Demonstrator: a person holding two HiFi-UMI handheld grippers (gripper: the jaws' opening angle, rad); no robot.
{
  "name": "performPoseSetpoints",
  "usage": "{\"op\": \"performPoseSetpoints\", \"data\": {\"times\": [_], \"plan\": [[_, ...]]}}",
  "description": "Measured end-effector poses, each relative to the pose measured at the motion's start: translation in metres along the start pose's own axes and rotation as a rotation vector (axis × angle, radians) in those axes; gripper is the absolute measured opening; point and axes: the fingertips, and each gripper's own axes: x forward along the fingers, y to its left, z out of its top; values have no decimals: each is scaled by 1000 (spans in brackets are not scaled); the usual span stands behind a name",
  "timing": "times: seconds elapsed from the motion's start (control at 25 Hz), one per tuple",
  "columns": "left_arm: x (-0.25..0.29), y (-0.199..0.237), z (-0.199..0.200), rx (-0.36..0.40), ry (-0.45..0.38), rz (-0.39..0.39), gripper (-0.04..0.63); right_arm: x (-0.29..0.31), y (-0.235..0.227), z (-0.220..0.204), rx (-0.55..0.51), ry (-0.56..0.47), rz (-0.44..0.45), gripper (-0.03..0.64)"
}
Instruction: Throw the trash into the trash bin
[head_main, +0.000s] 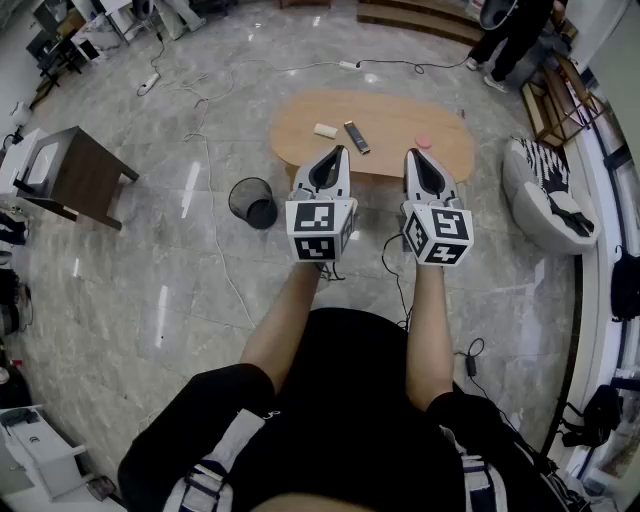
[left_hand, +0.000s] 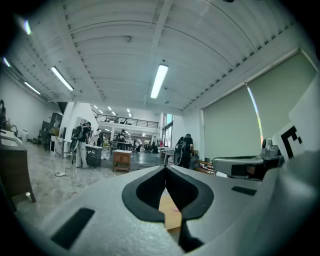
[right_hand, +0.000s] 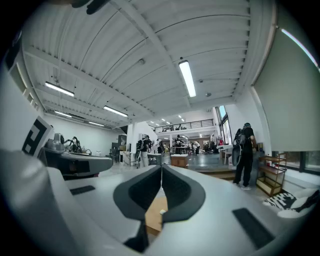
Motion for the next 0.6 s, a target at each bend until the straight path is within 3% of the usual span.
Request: {"op": "performPoseSetpoints", "data": {"times": [0.6], "plan": [[35,71,-20,-46,-3,75,6,72,3,-8,-5,-33,45,12]]}}
